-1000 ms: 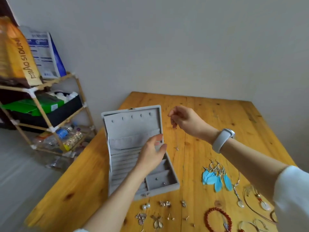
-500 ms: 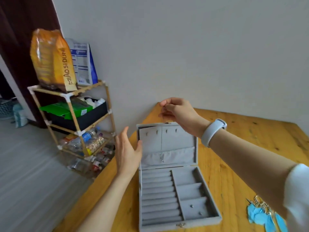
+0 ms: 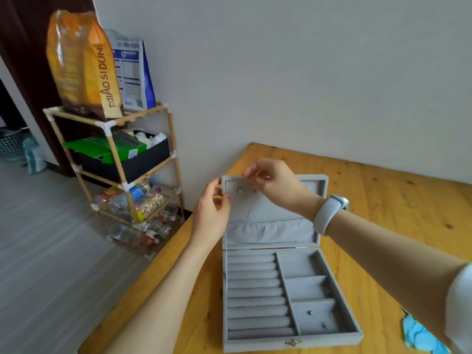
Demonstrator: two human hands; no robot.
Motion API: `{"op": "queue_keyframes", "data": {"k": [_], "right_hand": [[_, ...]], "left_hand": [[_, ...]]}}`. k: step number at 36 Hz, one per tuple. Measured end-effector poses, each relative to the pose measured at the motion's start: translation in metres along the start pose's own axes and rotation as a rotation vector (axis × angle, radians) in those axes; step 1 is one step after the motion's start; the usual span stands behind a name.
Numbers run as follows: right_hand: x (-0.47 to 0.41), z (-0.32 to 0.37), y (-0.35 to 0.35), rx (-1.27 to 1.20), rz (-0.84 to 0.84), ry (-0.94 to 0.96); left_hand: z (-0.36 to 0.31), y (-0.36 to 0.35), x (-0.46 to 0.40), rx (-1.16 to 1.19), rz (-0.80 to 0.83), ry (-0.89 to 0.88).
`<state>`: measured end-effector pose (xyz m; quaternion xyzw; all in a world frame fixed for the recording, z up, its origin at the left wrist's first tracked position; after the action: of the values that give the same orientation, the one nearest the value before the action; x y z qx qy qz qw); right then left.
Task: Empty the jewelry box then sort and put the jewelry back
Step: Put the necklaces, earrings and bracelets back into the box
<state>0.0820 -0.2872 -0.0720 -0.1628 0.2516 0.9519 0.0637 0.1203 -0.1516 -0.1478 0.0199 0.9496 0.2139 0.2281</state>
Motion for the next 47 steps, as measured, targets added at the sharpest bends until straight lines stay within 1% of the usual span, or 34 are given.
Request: {"op": "queue_keyframes", "data": {"k": [3,6,13,15,20,30,39,42,47], "right_hand": [[0.007,-0.002,-0.004,0.209,0.02,0.146],[0.011,-0.004,-0.01,0.353,0.013,0.284],[0.011,-0.008,-0.019,0.524,-0.064,0.516],[0.011,-0.008,-0.02,0.547,-0.079,0.556],[0.011,-0.013,-0.019,0.563,-0.142,0.594],[0.011,-0.017,-0.022,0.588,-0.202,0.673],[0.013,-0.02,-0.018,0.689,-0.263,0.737],[0.015,-0.021,-0.018,0.746,-0.275,0.731],[0.018,-0.029,-0.018,0.821,-0.334,0.658]], "left_hand": [[-0.002,0.001,0.0,-0.012,0.0,-0.001],[-0.005,0.002,0.001,-0.004,0.004,0.015],[-0.006,0.008,0.006,0.068,0.059,0.038],[-0.007,0.009,0.007,0.09,0.073,0.045],[-0.009,0.008,0.01,0.083,0.083,0.04],[-0.011,0.002,0.01,0.03,-0.049,0.04],[-0.007,-0.001,0.007,0.011,-0.077,0.03],[-0.006,-0.002,0.006,0.017,-0.086,0.048],[-0.005,-0.003,0.006,0.059,-0.056,0.091]]}}
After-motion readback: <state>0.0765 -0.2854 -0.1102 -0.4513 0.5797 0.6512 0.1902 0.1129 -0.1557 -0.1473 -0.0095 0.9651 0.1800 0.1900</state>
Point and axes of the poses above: each hand's wrist, its own x-axis away from the middle knuckle, its own y-axis out of the back of the hand, z = x × y, the point moved 3 cm from there along -x, towards the middle knuckle, and after that the axes turned 8 degrees about -x, right-handed, at the moved point
